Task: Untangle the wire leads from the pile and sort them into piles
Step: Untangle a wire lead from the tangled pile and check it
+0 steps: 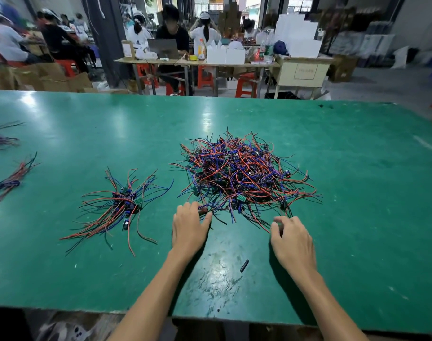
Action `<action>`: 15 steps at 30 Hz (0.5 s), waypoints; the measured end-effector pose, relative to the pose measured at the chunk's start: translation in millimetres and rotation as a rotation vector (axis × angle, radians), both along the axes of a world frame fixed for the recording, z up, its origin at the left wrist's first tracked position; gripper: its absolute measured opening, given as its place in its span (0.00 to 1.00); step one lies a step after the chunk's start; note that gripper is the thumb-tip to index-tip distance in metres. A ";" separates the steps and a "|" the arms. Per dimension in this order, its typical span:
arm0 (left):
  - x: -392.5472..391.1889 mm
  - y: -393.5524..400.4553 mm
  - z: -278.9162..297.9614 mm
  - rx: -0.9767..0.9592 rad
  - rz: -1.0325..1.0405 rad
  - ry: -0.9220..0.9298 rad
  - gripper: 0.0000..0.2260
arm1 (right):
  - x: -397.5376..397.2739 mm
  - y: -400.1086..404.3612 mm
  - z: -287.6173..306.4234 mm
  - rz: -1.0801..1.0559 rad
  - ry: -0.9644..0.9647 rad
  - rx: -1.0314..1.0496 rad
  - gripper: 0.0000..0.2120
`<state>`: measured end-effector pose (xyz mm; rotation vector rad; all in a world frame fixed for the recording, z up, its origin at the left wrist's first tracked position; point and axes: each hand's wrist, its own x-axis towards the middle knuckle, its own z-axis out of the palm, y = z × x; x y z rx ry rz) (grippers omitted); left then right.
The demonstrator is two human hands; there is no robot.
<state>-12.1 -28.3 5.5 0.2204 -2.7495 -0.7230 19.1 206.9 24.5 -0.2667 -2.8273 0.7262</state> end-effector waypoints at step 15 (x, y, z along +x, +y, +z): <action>8.6 -8.6 -1.5 0.375 0.087 0.072 0.02 | 7.6 0.1 -2.4 0.067 0.040 -0.039 0.06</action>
